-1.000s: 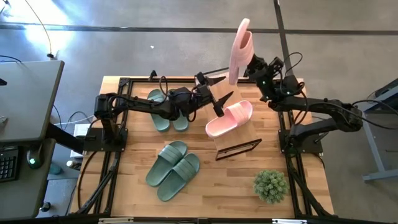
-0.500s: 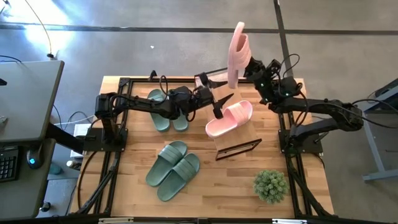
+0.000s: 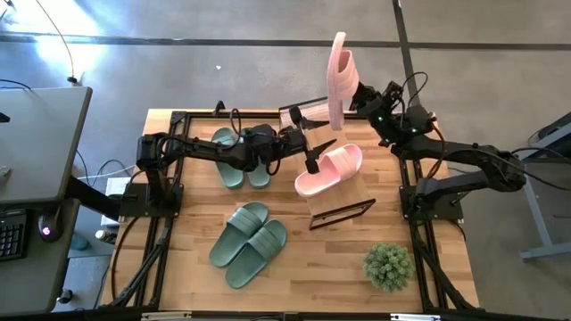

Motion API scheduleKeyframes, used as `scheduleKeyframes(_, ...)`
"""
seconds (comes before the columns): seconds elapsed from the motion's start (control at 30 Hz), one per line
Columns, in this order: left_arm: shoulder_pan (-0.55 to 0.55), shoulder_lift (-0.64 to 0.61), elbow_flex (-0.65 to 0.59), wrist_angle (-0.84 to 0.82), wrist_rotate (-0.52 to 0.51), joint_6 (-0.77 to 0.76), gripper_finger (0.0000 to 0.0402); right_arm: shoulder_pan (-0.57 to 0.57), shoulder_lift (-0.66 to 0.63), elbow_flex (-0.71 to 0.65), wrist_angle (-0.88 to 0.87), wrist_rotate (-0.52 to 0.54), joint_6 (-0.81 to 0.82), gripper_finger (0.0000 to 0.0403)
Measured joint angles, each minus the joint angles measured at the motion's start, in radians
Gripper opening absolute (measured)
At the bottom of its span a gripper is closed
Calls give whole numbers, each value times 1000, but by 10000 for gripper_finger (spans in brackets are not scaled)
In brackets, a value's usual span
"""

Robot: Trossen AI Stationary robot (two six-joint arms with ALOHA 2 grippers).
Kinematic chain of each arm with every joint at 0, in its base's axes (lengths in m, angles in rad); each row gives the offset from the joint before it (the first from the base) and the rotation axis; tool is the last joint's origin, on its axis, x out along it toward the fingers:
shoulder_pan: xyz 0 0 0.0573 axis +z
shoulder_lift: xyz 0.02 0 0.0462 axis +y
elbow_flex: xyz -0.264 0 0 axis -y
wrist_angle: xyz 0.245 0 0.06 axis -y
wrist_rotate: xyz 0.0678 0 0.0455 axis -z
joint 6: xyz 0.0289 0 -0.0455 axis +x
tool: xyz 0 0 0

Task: Pick and place slides into the shelf
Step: Put the pink slide on the shelf

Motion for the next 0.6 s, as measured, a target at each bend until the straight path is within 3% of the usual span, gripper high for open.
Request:
scheduleKeyframes(0.2,-1,0,0,1,-35,0,225,16,-11,0,-49,-28,15,0)
scheduleKeyframes(0.6,-1,0,0,-18,-51,-21,225,72,-10,0,-47,68,-62,0)
